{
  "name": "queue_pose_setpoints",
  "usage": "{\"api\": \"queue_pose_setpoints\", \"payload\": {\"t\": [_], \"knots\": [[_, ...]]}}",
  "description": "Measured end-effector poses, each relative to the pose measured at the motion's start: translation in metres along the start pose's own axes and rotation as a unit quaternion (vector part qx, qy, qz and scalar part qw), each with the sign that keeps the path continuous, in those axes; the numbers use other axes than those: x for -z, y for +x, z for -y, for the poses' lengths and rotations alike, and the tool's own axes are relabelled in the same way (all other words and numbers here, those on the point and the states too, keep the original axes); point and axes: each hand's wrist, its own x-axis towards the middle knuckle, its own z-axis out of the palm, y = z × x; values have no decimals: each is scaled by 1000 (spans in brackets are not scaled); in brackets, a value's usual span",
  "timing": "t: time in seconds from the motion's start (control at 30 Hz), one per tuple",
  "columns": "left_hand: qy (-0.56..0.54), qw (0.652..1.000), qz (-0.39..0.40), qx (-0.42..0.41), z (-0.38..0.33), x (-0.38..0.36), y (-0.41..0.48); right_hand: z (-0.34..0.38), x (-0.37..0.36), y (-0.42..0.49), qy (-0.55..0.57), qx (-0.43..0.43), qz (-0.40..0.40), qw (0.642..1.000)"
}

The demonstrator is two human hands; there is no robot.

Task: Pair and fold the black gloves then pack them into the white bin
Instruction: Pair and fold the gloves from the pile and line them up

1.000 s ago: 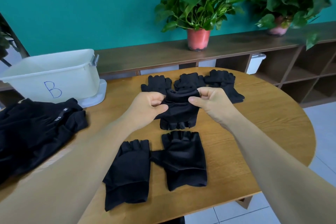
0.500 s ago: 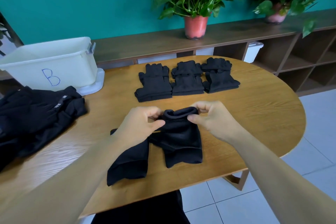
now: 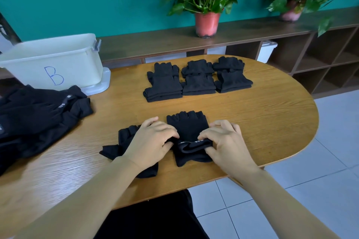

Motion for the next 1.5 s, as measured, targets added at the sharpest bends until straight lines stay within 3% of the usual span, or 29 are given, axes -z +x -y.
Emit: {"api": "queue_pose_setpoints", "payload": {"t": [0.5,0.63,0.73,0.83,0.93,1.07,1.17,1.5], "knots": [[51,997,0,-54,5,-3,7,6,7,-13,-90,83,47,991],[34,998,38,46,18,15,5,5,19,-7,-4,18,-68,998],[22,992,78,98,32,28,6,3,20,15,-29,-19,-110,993],[0,991,62,116,24,30,14,6,9,35,-79,-27,-32,996],[-61,991,53,103,-4,21,26,19,-5,48,-117,-35,106,987],[-63,977,166,120,-27,-7,29,27,-23,41,-160,-91,274,944],[-14,967,223,125,-26,-21,24,25,-29,31,-154,-131,292,935],[81,956,249,136,-18,-16,26,20,-32,25,-132,-230,248,932]]}}
